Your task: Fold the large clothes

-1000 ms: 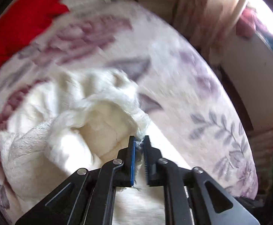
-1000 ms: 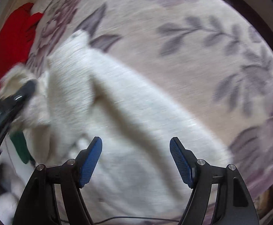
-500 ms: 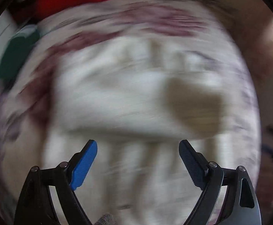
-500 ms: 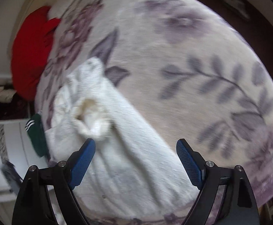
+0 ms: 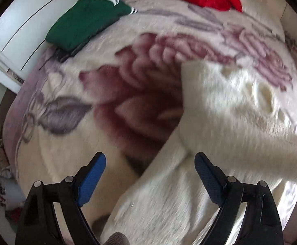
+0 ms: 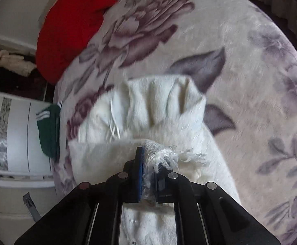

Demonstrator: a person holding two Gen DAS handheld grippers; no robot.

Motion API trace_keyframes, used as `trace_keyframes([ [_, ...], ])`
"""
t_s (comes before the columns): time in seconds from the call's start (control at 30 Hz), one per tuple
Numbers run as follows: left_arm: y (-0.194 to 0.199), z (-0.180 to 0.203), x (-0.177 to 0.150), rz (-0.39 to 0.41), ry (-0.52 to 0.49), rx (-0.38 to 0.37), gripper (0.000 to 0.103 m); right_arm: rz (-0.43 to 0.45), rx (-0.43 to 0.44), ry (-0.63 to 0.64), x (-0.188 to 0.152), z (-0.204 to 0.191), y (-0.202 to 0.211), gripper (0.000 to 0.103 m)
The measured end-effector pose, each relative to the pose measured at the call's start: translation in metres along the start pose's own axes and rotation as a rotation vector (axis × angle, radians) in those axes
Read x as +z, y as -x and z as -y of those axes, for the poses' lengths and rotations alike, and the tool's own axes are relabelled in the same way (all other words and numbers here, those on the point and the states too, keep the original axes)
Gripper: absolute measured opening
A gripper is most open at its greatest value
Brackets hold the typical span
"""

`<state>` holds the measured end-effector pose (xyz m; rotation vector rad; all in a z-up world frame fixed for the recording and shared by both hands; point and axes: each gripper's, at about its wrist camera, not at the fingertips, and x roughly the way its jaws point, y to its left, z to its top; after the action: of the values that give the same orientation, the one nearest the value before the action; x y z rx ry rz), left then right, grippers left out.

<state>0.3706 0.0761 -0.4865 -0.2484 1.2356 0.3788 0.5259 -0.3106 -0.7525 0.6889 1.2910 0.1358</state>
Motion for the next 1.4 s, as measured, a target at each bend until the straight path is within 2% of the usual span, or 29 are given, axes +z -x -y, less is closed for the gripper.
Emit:
trace_keyframes([
  [0.07,-0.009,0.008,0.016,0.008,-0.014,-0.002,0.089,-0.058,-0.039,-0.027,0.014,0.015,-0.018,0.012],
  [0.1,-0.016,0.013,0.026,0.007,-0.025,-0.006,0.089,-0.097,-0.080,-0.033,0.019,0.022,-0.029,0.021],
  [0.13,-0.021,0.019,0.034,0.001,-0.039,-0.010,0.089,-0.130,-0.143,-0.036,0.023,0.029,-0.037,0.036],
  [0.17,-0.023,0.025,0.040,0.005,-0.055,-0.016,0.089,-0.129,-0.220,-0.053,0.026,0.036,-0.034,0.042],
  [0.2,-0.022,0.032,0.046,0.018,-0.081,-0.024,0.089,-0.066,-0.250,-0.090,0.028,0.038,-0.019,0.042],
  [0.27,-0.021,0.048,0.051,0.046,-0.148,-0.021,0.089,0.077,-0.167,-0.108,0.025,0.034,0.020,0.042],
  [0.33,-0.026,0.065,0.051,0.047,-0.213,-0.032,0.089,0.119,-0.088,-0.076,0.015,0.019,0.037,0.043],
  [0.4,-0.039,0.078,0.049,0.020,-0.262,-0.034,0.089,0.008,0.115,-0.042,0.003,0.004,0.021,0.043],
  [0.43,-0.051,0.085,0.047,0.001,-0.295,-0.012,0.089,-0.083,0.222,-0.052,-0.002,0.001,0.003,0.043],
  [0.47,-0.065,0.089,0.046,-0.016,-0.327,0.019,0.089,-0.145,0.251,-0.067,-0.007,0.001,-0.019,0.043],
  [0.5,-0.083,0.091,0.044,-0.042,-0.353,0.066,0.089,-0.173,0.239,-0.058,-0.009,0.004,-0.033,0.043],
  [0.53,-0.098,0.089,0.043,-0.063,-0.359,0.080,0.091,-0.192,0.182,-0.037,-0.010,0.009,-0.050,0.043],
  [0.57,-0.117,0.085,0.043,-0.099,-0.350,0.070,0.097,-0.184,0.035,-0.006,-0.007,0.023,-0.069,0.041],
  [0.6,-0.129,0.080,0.043,-0.129,-0.331,0.054,0.100,-0.186,-0.057,-0.009,-0.005,0.039,-0.083,0.029],
  [0.63,-0.138,0.074,0.044,-0.160,-0.299,0.023,0.103,-0.208,-0.147,-0.036,-0.003,0.059,-0.099,0.009],
  [0.67,-0.139,0.070,0.046,-0.168,-0.281,0.007,0.103,-0.262,-0.202,-0.089,-0.001,0.079,-0.114,0.002],
  [0.7,-0.134,0.069,0.048,-0.164,-0.277,0.002,0.103,-0.278,-0.180,-0.117,0.001,0.083,-0.116,0.003],
  [0.77,-0.113,0.069,0.053,-0.125,-0.292,0.009,0.103,-0.278,-0.140,-0.099,0.010,0.069,-0.098,0.015],
  [0.83,-0.087,0.069,0.061,-0.072,-0.293,-0.005,0.103,-0.214,-0.068,-0.076,0.022,0.052,-0.070,0.055],
  [0.9,-0.072,0.073,0.073,-0.027,-0.299,-0.002,0.103,-0.134,-0.055,-0.052,0.044,0.040,-0.049,0.065],
  [0.93,-0.067,0.077,0.083,0.002,-0.306,0.017,0.103,-0.124,-0.057,-0.044,0.056,0.037,-0.050,0.065],
  [1.03,-0.075,0.095,0.113,0.042,-0.350,0.069,0.103,-0.188,-0.076,-0.055,0.098,0.028,-0.086,0.065],
  [1.1,-0.090,0.107,0.132,0.044,-0.363,0.085,0.103,-0.293,-0.085,-0.067,0.121,0.022,-0.128,0.065],
  [1.2,-0.116,0.123,0.147,0.037,-0.413,0.120,0.103,-0.377,-0.195,-0.016,0.131,0.007,-0.183,0.064],
  [1.27,-0.133,0.131,0.149,0.018,-0.449,0.139,0.103,-0.348,-0.279,0.030,0.128,-0.001,-0.197,0.048],
  [1.33,-0.147,0.137,0.150,0.006,-0.485,0.154,0.103,-0.296,-0.309,0.047,0.127,-0.008,-0.194,0.024],
  [1.4,-0.156,0.139,0.150,-0.001,-0.501,0.156,0.103,-0.211,-0.317,0.037,0.128,-0.015,-0.180,0.020],
])
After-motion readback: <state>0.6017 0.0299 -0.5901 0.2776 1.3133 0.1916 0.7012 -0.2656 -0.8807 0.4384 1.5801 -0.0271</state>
